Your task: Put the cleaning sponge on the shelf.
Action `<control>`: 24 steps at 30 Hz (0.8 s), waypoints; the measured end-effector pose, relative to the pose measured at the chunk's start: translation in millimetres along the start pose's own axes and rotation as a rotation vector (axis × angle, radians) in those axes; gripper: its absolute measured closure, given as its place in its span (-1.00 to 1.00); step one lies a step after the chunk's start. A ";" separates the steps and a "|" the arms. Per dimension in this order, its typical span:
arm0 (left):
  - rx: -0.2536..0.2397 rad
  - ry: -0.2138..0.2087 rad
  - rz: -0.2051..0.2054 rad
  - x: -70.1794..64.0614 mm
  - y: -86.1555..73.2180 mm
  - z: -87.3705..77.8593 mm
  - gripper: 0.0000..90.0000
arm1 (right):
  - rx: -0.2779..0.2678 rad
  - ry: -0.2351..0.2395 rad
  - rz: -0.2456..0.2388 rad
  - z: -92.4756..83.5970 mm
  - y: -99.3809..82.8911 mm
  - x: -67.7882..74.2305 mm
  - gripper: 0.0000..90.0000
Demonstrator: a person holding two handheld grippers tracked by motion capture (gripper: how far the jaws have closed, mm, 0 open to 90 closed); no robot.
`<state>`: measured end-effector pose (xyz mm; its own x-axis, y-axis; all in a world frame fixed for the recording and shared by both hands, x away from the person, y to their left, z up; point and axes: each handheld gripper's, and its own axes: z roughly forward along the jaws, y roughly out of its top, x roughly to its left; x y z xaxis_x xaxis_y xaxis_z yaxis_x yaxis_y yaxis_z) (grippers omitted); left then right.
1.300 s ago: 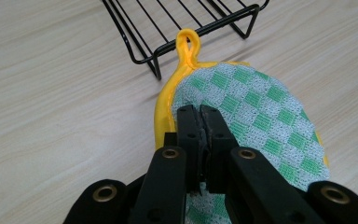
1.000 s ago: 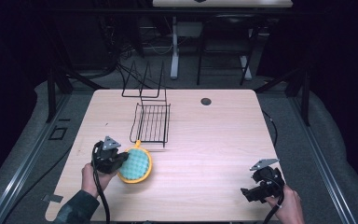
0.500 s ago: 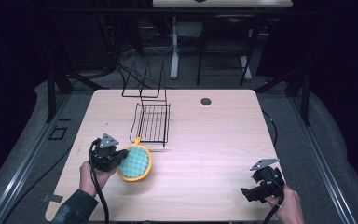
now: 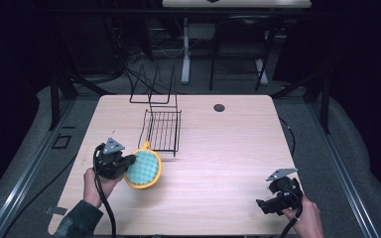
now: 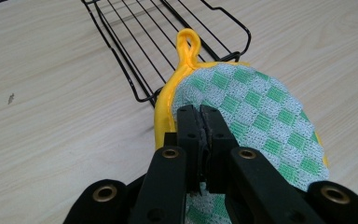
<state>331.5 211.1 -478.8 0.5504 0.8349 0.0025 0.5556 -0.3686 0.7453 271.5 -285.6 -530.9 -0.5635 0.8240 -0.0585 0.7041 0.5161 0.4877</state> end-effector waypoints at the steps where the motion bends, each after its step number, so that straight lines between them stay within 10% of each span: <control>1: 0.000 0.000 0.000 0.0 0.0 0.0 0.96 | 0.000 0.000 0.000 0.0 0.0 0.0 -0.89; 24: -0.049 0.002 -0.011 9.2 25.8 5.6 0.95 | 0.009 -0.009 -0.002 0.5 0.4 1.2 -0.88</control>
<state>354.4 207.0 -463.3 0.5430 0.8397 -0.0050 0.5307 -0.3386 0.7770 271.3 -284.3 -531.3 -0.5611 0.8250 -0.0675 0.7066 0.5200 0.4799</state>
